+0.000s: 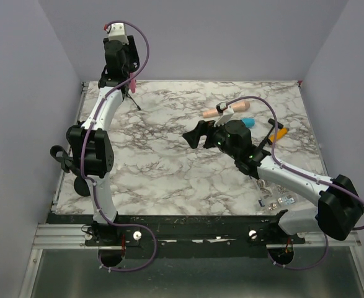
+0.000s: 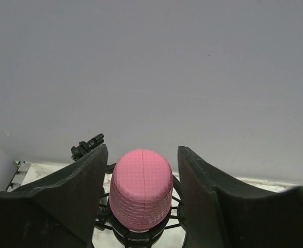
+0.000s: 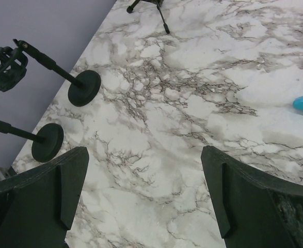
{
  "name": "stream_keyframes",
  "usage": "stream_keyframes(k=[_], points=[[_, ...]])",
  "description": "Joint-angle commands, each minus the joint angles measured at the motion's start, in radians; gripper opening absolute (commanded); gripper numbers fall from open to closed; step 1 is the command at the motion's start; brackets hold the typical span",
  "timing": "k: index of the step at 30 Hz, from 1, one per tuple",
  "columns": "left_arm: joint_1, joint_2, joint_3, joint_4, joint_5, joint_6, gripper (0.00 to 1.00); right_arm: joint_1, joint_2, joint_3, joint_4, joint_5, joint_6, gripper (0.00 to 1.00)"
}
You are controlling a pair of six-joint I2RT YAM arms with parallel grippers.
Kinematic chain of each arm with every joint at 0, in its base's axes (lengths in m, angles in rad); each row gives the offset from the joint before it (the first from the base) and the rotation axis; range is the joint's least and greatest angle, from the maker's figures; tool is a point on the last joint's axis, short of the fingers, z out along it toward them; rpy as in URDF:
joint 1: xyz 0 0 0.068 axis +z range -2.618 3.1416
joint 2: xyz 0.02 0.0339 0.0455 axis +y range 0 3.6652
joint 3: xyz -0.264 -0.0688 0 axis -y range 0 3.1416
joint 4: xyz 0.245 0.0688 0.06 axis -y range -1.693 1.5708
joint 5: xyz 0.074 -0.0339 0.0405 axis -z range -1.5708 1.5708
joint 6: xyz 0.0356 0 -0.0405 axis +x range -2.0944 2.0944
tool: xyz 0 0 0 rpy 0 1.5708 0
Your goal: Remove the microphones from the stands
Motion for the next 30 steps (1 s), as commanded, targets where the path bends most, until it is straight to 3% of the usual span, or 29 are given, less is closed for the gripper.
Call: stream_keyframes(k=[1, 4, 7, 9, 13, 18, 26, 30], points=[[-0.002, 0.002, 0.018, 0.003, -0.022, -0.017, 0.5, 0.01, 0.014, -0.002, 0.03, 0.028, -0.018, 1.0], [-0.003, -0.005, 0.014, -0.009, -0.012, -0.048, 0.47, 0.011, 0.01, -0.002, 0.029, 0.029, -0.017, 1.0], [-0.002, -0.003, 0.015, -0.039, -0.023, -0.07, 0.71, 0.011, 0.006, -0.003, 0.03, 0.027, -0.017, 1.0], [-0.003, 0.001, 0.014, -0.053, -0.033, -0.077, 0.76, 0.011, 0.002, -0.003, 0.029, 0.026, -0.018, 1.0], [-0.002, 0.004, 0.012, -0.066, -0.029, -0.078, 0.74, 0.012, -0.002, -0.005, 0.03, 0.029, -0.018, 1.0], [-0.003, 0.007, 0.028, -0.077, -0.014, -0.07, 0.56, 0.012, -0.002, -0.003, 0.029, 0.029, -0.02, 1.0], [-0.003, 0.026, 0.039, -0.113, -0.024, -0.079, 0.62, 0.012, -0.001, -0.003, 0.027, 0.032, -0.02, 1.0], [-0.002, 0.035, 0.055, -0.13, -0.007, -0.068, 0.6, 0.013, -0.001, -0.002, 0.027, 0.033, -0.019, 1.0]])
